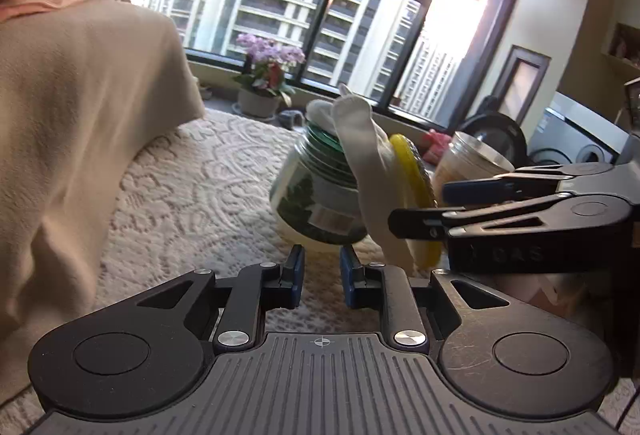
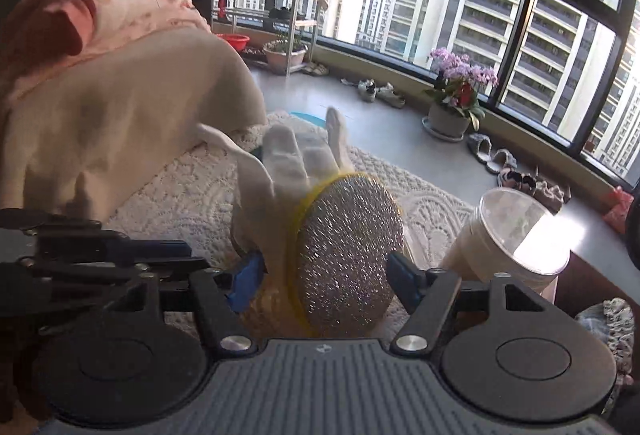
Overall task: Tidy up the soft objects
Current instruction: 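Grasp the yellow glitter sponge with the left gripper while the right reaches the white glove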
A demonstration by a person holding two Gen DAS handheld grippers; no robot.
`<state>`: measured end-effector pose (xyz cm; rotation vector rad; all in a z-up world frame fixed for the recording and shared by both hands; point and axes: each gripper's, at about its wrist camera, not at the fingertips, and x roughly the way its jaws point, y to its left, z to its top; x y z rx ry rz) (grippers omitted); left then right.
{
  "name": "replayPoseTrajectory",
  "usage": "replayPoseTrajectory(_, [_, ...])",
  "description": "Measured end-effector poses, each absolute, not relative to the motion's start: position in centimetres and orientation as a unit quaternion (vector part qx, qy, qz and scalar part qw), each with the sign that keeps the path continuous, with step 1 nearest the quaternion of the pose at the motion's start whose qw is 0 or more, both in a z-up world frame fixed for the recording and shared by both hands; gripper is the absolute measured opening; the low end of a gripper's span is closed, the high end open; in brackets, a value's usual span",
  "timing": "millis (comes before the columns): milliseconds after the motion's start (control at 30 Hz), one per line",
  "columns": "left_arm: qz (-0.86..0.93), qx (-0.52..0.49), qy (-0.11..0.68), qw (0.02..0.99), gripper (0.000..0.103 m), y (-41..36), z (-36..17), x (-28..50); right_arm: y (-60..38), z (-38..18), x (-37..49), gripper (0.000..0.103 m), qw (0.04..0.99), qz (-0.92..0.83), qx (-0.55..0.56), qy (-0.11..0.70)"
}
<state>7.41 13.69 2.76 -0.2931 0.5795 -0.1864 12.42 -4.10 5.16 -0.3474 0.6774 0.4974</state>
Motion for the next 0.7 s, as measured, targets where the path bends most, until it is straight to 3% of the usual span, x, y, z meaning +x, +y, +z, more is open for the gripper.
replayPoseTrajectory(33, [-0.094, -0.144, 0.286, 0.943, 0.022, 13.4, 2.3, 7.5, -4.3, 5.0, 12.5, 0.033, 0.895, 0.238, -0.170, 0.336])
replayPoseTrajectory(67, [-0.098, -0.144, 0.288, 0.942, 0.021, 13.3, 2.2, 7.6, -4.5, 4.8, 12.4, 0.026, 0.891, 0.234, -0.176, 0.346])
replayPoseTrajectory(233, [-0.120, -0.160, 0.305, 0.931, 0.021, 12.2, 1.6, 8.7, -7.7, 5.3, 11.1, 0.016, 0.891, 0.224, -0.162, 0.360])
replayPoseTrajectory(600, [-0.122, -0.177, 0.300, 0.929, 0.021, 10.3, 3.0, 9.4, -13.1, 5.2, 4.5, 0.015, 0.875, 0.268, -0.103, 0.390])
replayPoseTrajectory(700, [-0.122, -0.172, 0.299, 0.931, 0.021, 9.8, 3.5, 9.0, -12.3, 4.9, 2.8, 0.024, 0.861, 0.303, -0.123, 0.389])
